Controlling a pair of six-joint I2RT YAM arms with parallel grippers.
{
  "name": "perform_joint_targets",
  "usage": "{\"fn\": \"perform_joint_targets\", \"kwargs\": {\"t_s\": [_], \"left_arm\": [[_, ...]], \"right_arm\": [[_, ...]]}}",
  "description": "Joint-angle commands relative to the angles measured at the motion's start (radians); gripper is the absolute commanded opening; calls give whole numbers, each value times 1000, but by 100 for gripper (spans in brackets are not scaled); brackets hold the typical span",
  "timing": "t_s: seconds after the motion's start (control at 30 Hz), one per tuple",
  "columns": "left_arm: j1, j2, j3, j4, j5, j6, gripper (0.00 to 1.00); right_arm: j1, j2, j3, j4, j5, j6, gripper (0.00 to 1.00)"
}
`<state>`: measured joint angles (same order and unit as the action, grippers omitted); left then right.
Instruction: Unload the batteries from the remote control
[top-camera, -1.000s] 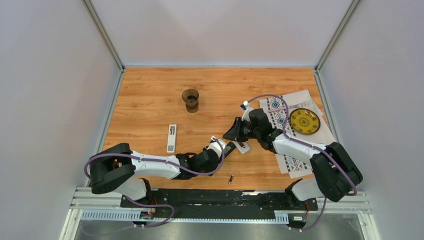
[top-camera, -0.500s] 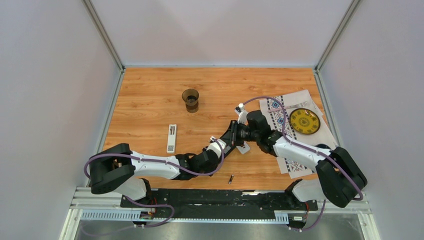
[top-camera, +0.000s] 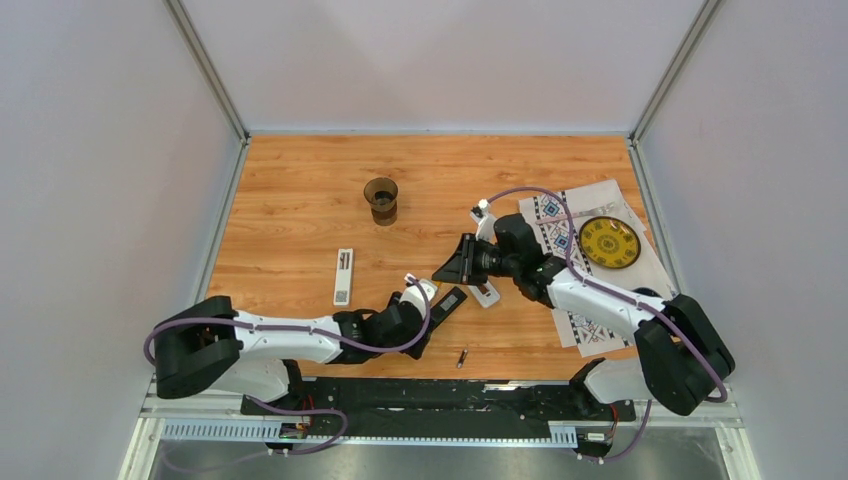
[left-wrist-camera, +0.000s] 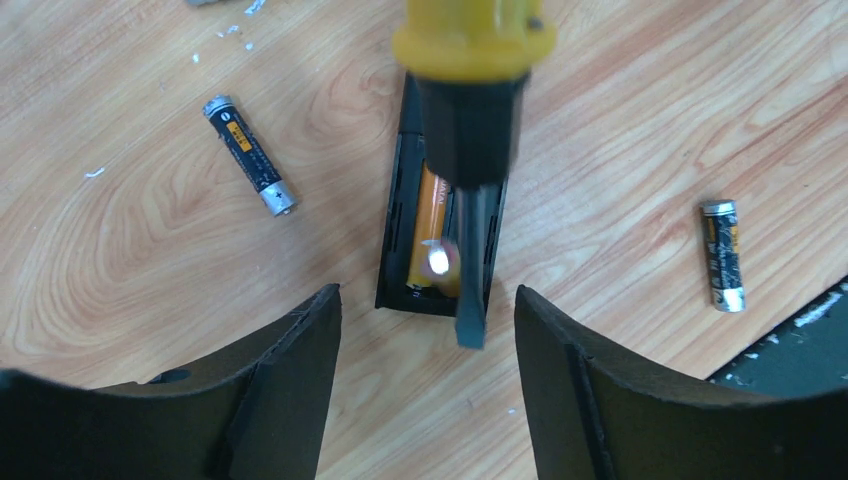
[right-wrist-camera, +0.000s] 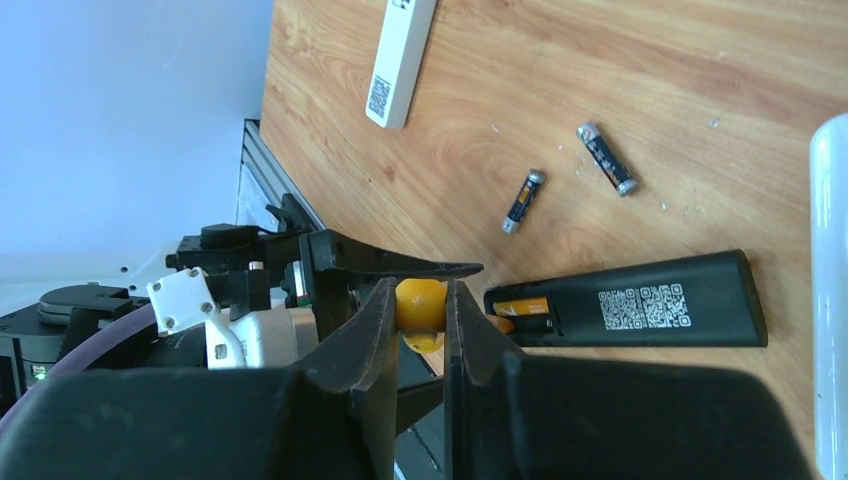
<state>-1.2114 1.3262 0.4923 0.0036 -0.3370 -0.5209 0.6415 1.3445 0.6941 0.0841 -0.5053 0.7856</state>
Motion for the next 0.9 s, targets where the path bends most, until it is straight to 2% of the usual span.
{"fn": "perform_joint_targets", "kwargs": {"t_s": [0.0,0.23,0.37,0.5,0.77,0.87], "left_arm": [[4,-88,-18,-11,13,-30,72],[49,-272,-72,18,68,-57,77],[125,-395,-144,62,139,-80,82],[187,-502,-193,68,203,-96,83],[239,-503,-236,76,271,-122,82],[240,-450,-236,101,305,-120,76]], "right_arm": [[-16,-18,58,14,11,3,0],[-37,-36,61,-4,19,-12,0],[-37,-39,58,-27,40,-43,0],[-39,-22,61,-75,91,-89,0],[-39,4,70,-124,162,-151,0],[-37,16,71,-126,179,-164,0]]}}
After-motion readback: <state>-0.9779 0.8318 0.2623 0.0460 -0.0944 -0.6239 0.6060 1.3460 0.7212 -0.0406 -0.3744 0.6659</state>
